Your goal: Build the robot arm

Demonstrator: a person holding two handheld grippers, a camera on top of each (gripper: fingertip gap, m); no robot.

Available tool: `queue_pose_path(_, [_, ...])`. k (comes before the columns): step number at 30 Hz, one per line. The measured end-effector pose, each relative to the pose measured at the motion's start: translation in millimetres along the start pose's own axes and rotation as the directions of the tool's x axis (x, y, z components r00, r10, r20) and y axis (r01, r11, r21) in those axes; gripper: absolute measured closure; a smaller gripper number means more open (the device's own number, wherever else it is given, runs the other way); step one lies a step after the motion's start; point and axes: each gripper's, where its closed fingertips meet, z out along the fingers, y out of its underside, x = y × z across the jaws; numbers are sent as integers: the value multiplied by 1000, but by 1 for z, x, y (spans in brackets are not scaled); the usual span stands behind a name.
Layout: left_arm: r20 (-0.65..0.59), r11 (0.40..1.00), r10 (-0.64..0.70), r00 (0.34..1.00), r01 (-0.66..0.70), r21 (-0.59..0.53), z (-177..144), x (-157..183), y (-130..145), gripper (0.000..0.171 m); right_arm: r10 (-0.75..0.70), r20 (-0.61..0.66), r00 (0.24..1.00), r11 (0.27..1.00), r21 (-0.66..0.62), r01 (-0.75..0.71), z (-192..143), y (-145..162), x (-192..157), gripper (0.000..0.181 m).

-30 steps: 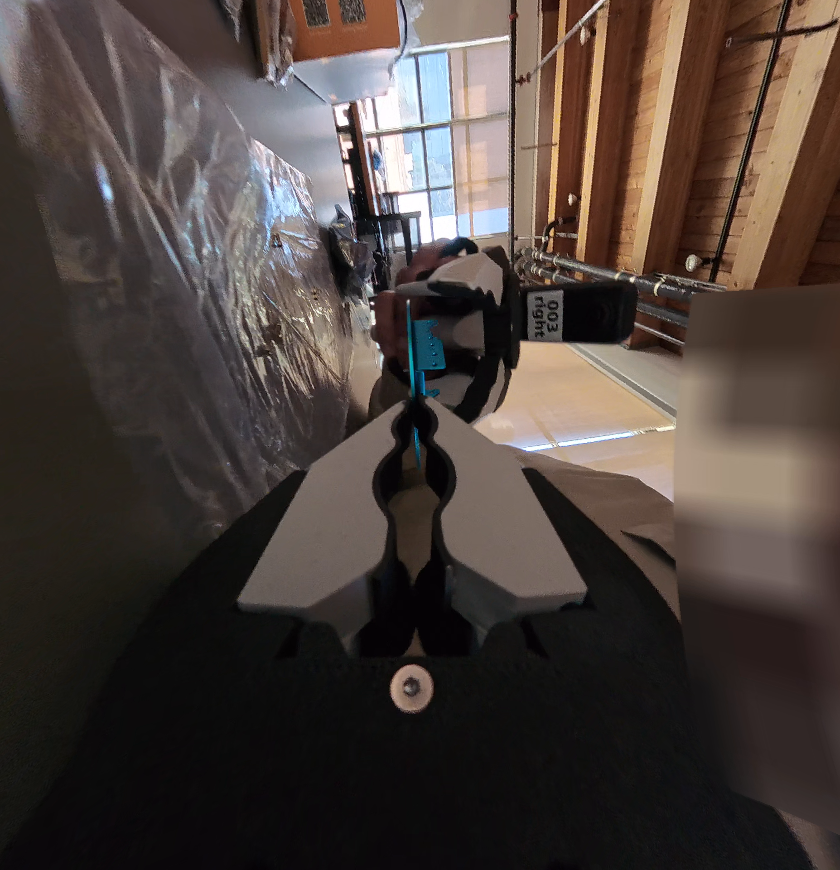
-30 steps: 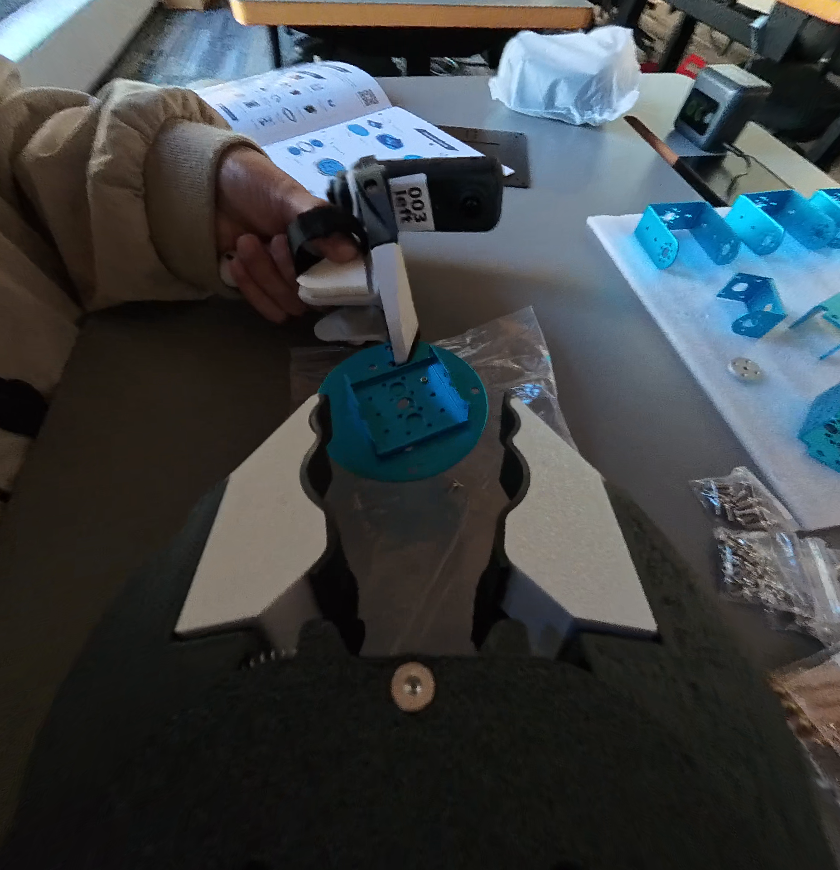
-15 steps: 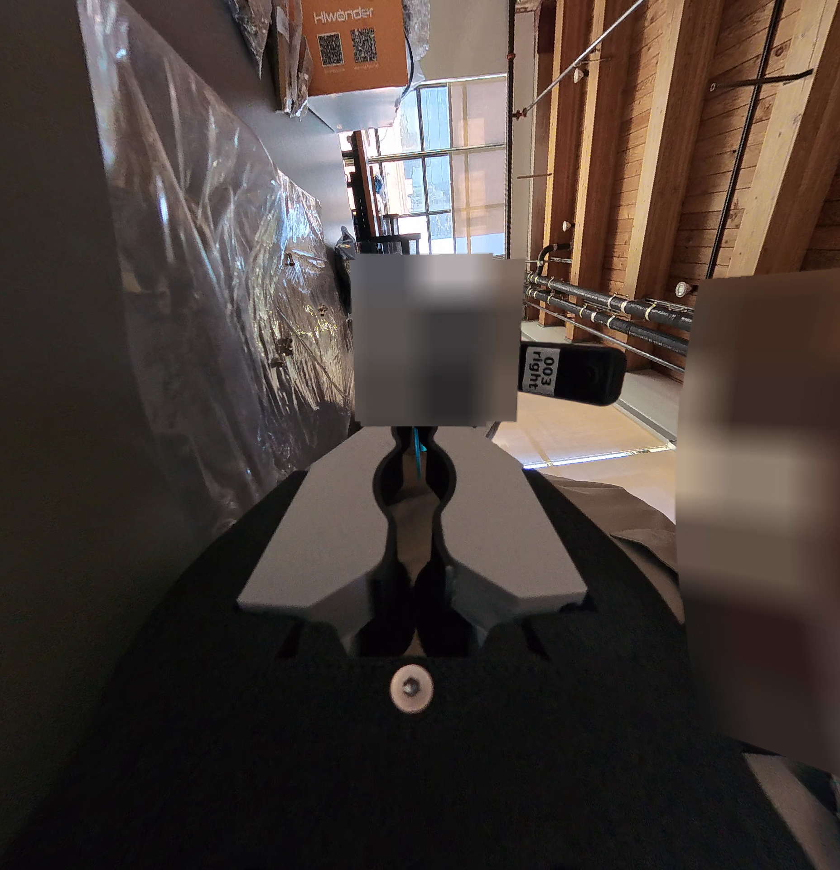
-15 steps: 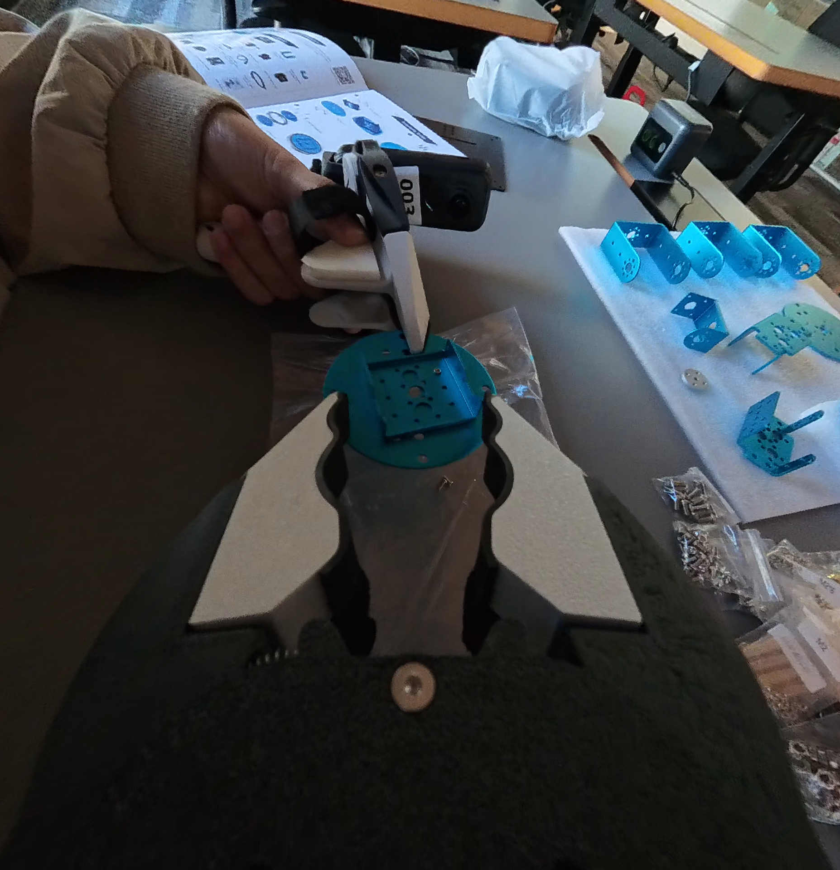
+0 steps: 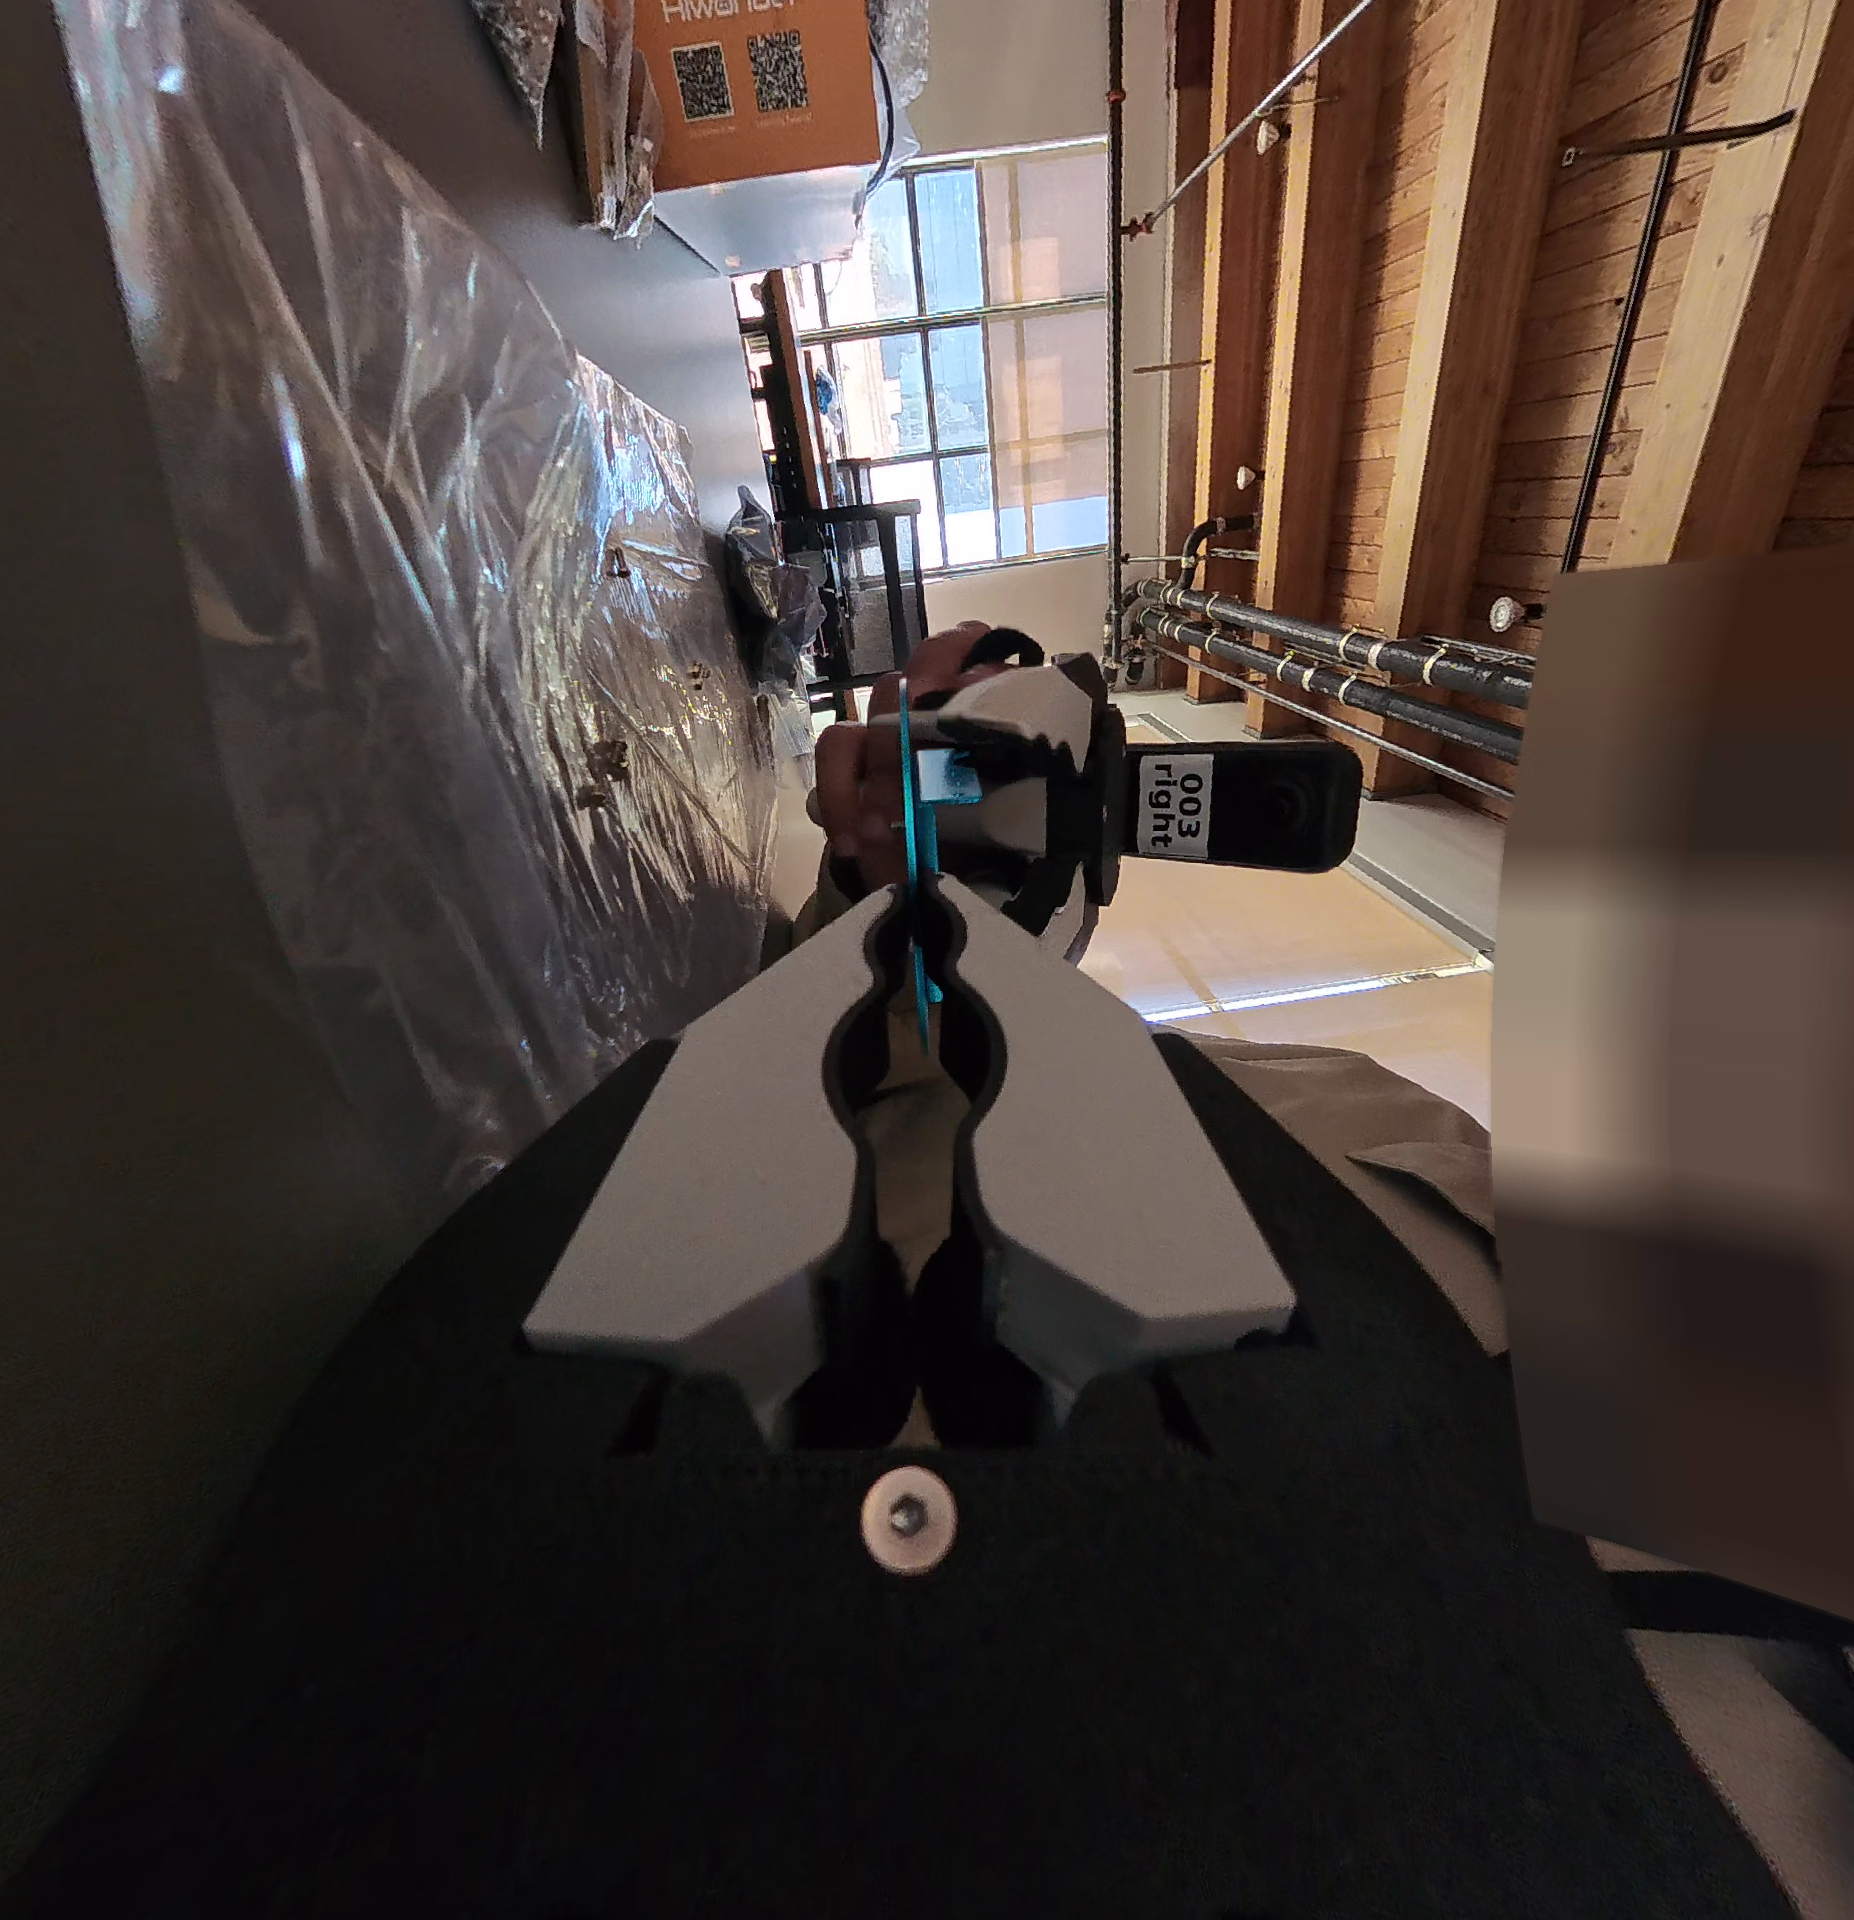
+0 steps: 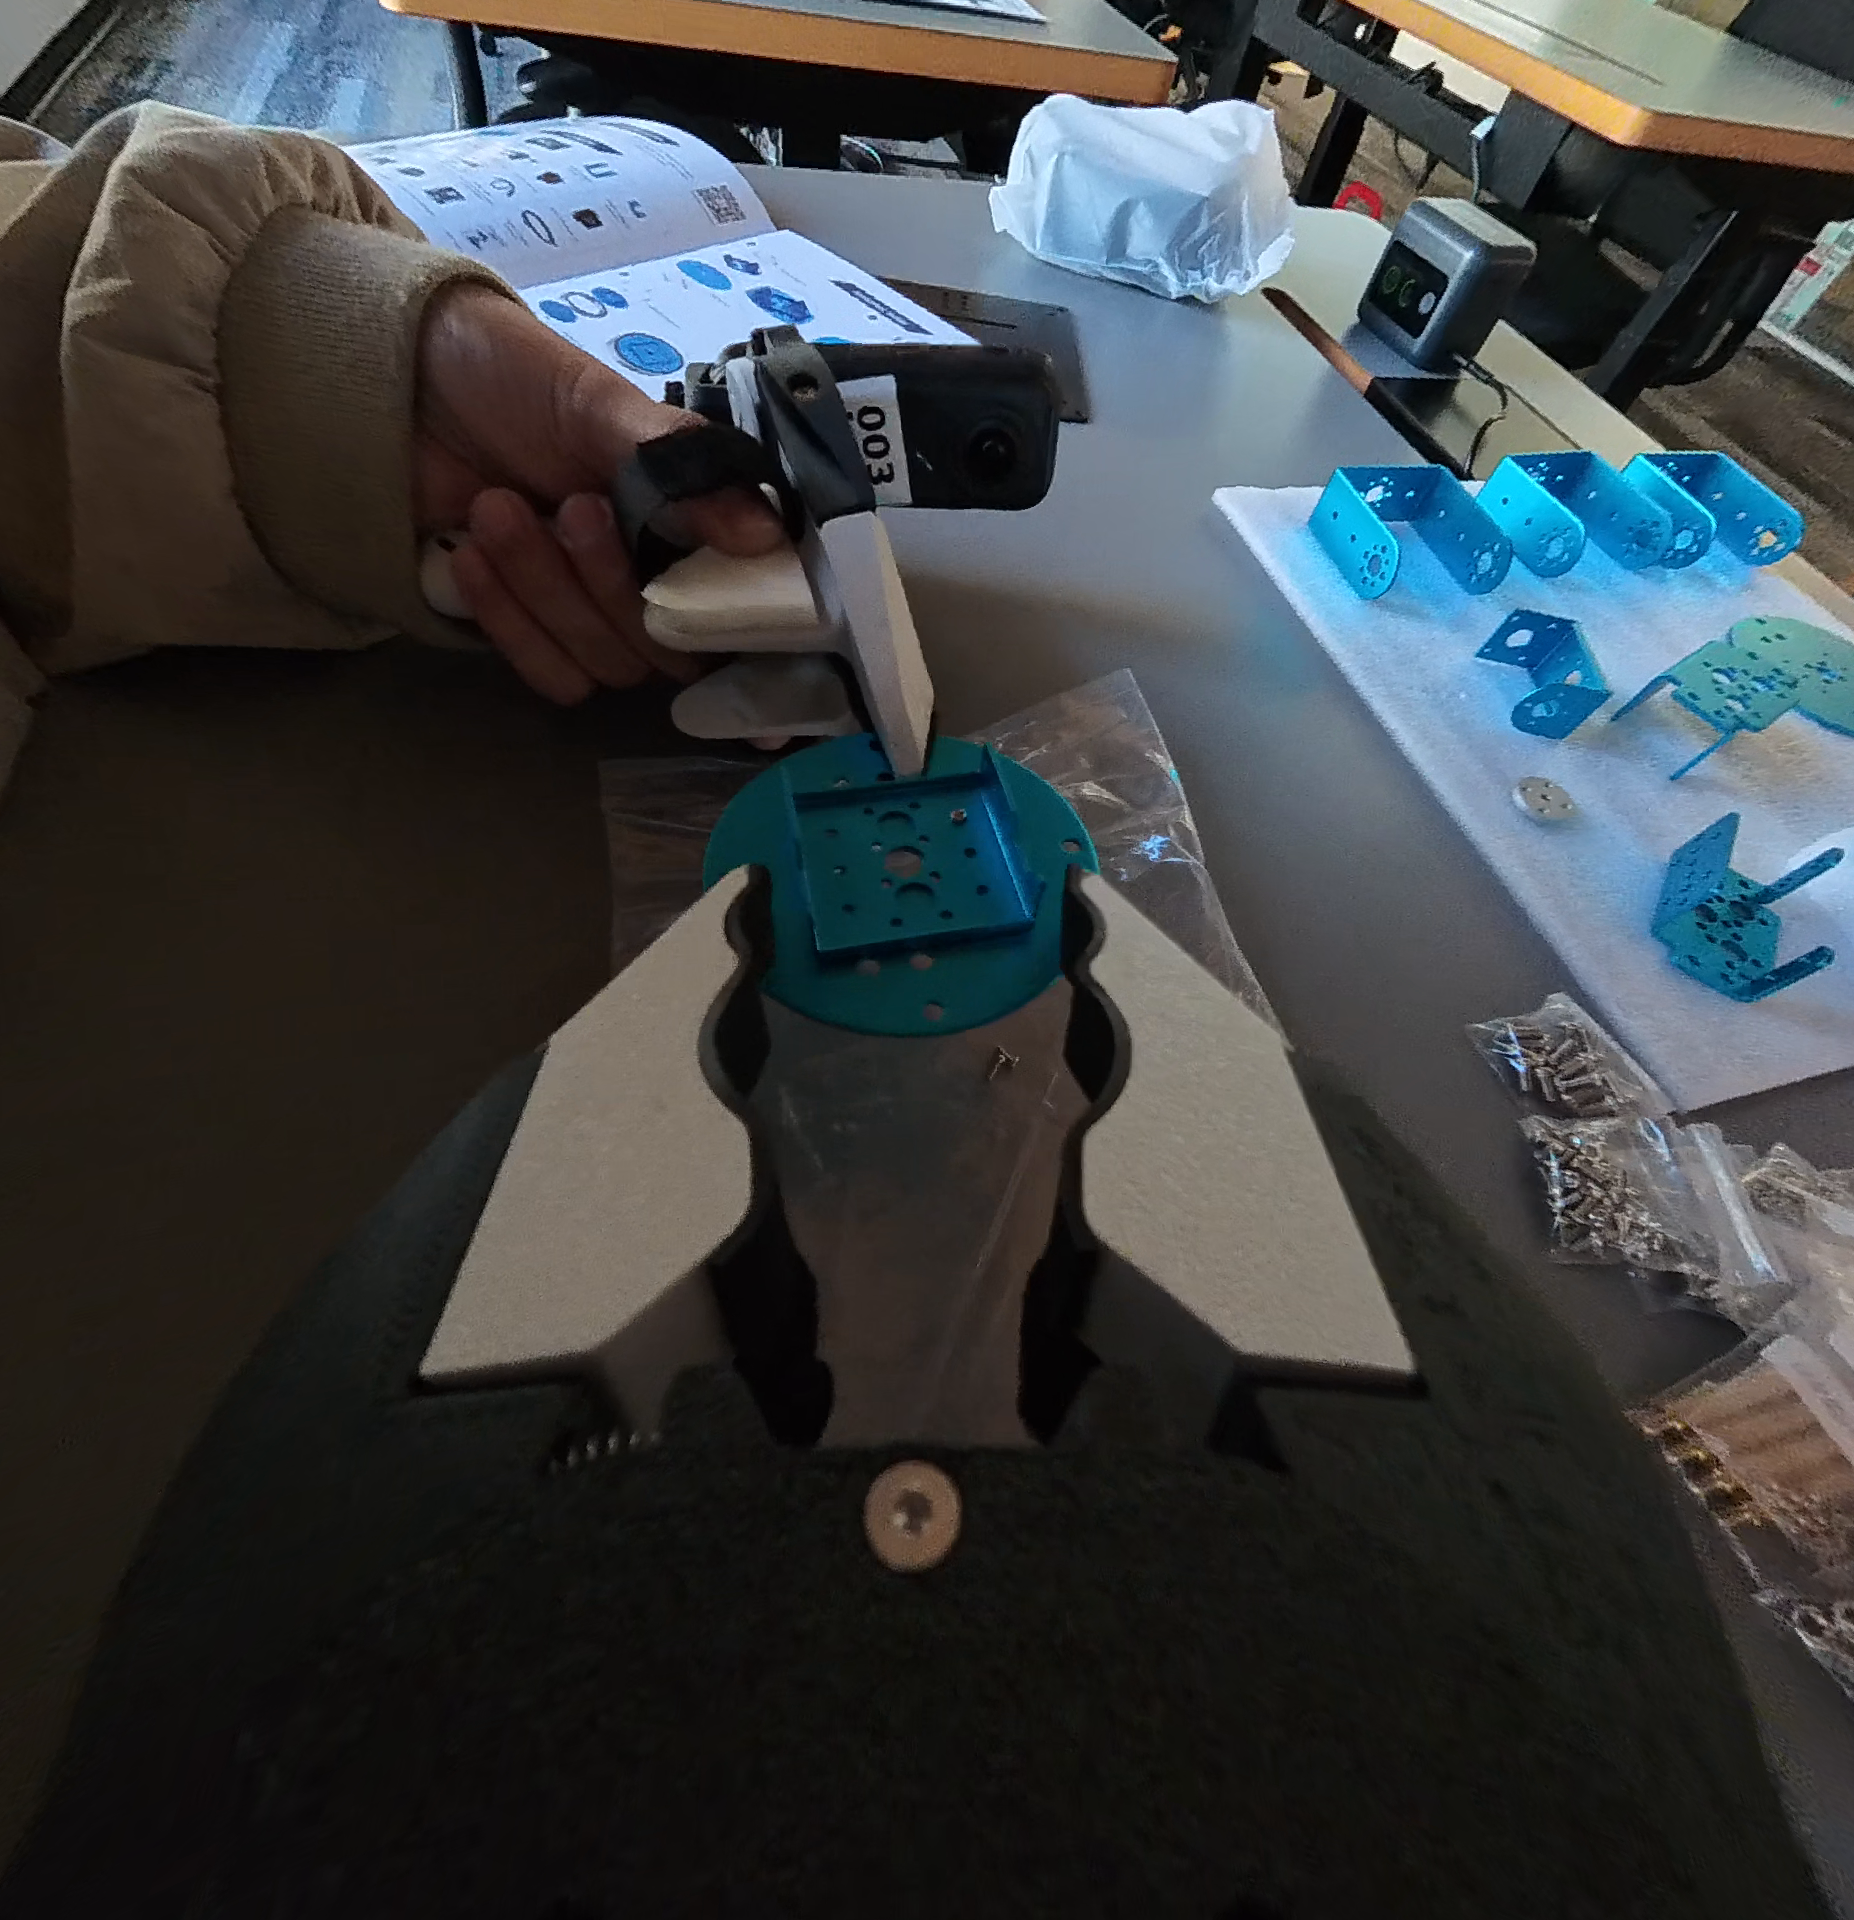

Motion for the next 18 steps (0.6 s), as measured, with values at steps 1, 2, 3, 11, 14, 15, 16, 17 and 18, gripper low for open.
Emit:
queue_pose_path(1, [-2, 1000, 0, 1000, 0, 0, 0, 0, 0, 171, -5, 1, 1000, 1000, 0, 5, 0, 0, 0, 127])
queue_pose_path(2, [-3, 1000, -2, 1000, 2, 2, 0, 0, 0, 171, -5, 3, 1000, 1000, -6, 5, 1, 1, -1, 129])
queue_pose_path(3, [-3, 1000, -4, 1000, 4, 4, -1, 0, -1, 171, -1, 7, 1000, 1000, -8, 1, 1, 1, -1, 129])
queue_pose_path(11, [2, 1000, 6, 1000, -6, 3, 0, 0, -1, 171, 27, 12, 1000, 1000, 3, -27, 0, 2, -1, 126])
queue_pose_path(14, [6, 1000, 14, 1000, -14, 2, 0, 0, -1, 171, 21, 11, 1000, 1000, 6, -21, -1, 2, -1, 124])
queue_pose_path(15, [8, 1000, 17, 1000, -17, 4, 0, 0, -1, 171, 18, 11, 1000, 1000, 15, -18, -2, 0, -1, 124])
queue_pose_path(16, [10, 1000, 19, 1000, -19, 8, 0, 0, -2, 171, 24, 15, 1000, 999, 27, -24, -4, -2, -1, 124])
queue_pose_path(17, [11, 1000, 22, 1000, -22, 13, -1, 0, -2, 171, 38, 18, 999, 999, 38, -39, -6, -4, 0, 124])
queue_pose_path(18, [19, 999, 28, 999, -28, 21, -3, 0, -4, 171, 53, 20, 998, 997, 50, -54, -8, -6, 2, 124])
